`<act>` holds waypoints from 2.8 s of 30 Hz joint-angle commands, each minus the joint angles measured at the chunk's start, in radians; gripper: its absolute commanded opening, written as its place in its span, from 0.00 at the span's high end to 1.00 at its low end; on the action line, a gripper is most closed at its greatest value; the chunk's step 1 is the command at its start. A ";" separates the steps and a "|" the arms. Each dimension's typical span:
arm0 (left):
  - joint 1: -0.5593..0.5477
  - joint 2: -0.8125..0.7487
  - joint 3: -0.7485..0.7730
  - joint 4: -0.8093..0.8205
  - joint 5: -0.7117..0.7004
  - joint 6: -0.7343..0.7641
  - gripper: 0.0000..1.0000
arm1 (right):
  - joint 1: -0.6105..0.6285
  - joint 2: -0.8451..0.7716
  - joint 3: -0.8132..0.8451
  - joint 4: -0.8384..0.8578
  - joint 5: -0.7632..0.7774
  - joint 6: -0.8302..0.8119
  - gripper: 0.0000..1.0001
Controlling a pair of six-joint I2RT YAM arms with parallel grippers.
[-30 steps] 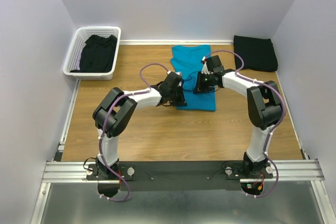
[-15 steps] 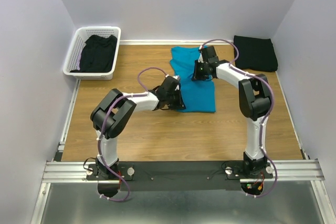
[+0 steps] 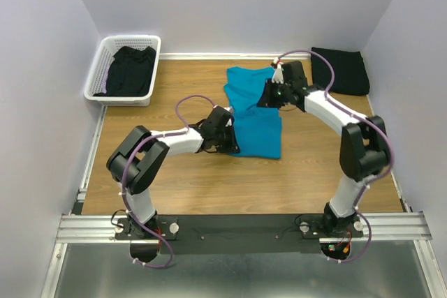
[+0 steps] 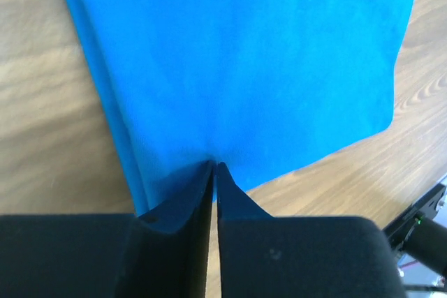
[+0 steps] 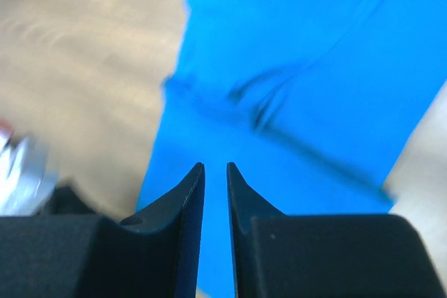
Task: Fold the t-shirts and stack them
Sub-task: Fold the tshirt
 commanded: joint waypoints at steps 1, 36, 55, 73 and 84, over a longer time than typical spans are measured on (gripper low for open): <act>0.002 -0.099 -0.020 -0.054 -0.024 0.003 0.80 | 0.002 -0.125 -0.155 0.010 -0.158 0.041 0.73; 0.134 -0.280 -0.218 0.023 0.146 -0.017 0.87 | -0.222 -0.388 -0.743 0.315 -0.530 0.241 0.78; 0.252 0.250 0.323 -0.043 0.166 0.134 0.84 | -0.262 0.131 -0.394 0.471 -0.511 0.253 0.78; 0.197 -0.303 0.075 -0.317 -0.324 0.172 0.51 | -0.127 -0.367 -0.483 0.015 -0.138 0.141 0.26; 0.020 -0.619 -0.128 -0.451 -0.456 0.100 0.45 | 0.127 -0.492 -0.543 -0.352 0.311 0.247 0.24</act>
